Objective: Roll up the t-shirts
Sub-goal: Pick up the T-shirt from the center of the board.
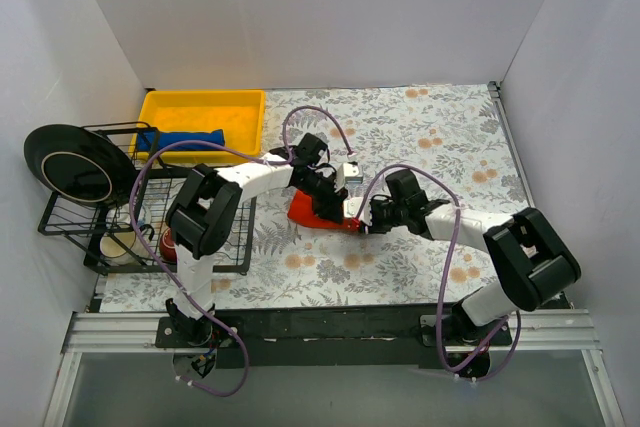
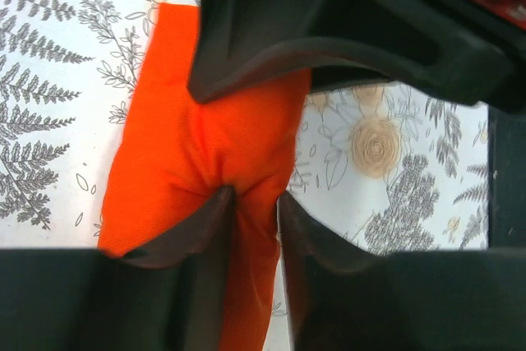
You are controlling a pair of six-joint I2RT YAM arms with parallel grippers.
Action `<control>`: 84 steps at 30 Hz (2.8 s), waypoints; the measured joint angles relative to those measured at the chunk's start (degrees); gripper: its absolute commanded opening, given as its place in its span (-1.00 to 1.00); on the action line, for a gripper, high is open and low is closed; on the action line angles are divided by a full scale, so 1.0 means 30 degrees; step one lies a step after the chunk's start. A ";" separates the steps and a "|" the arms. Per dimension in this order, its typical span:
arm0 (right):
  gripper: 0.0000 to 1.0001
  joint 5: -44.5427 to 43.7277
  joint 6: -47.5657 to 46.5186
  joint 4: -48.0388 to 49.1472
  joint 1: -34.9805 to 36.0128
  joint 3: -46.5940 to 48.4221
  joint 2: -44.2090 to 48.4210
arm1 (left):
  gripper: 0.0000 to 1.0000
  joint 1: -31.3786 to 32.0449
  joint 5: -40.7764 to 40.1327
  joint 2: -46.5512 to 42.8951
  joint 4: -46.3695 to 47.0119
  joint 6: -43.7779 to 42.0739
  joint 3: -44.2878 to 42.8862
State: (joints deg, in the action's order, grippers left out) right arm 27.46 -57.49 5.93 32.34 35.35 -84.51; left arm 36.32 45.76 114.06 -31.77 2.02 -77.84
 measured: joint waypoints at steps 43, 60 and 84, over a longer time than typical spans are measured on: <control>-0.51 0.0750 -0.1945 -0.4189 -0.0131 0.4299 -0.2878 | 0.96 -0.2535 -0.1712 -0.4590 0.7096 -0.2798 0.5268; -0.52 0.0765 -0.1916 -0.4175 -0.0131 0.4240 -0.2871 | 0.96 -0.2382 0.0466 -0.1909 0.4014 -1.0994 0.4313; -0.49 0.1341 -0.1778 -0.5406 -0.0933 0.4459 -0.3096 | -0.10 -0.0896 -0.1552 -0.2506 0.8036 -1.3413 0.6441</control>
State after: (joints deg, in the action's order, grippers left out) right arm 31.48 -62.83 -10.28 29.54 48.73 -93.80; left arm 33.63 41.10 106.54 -7.66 -38.22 -58.52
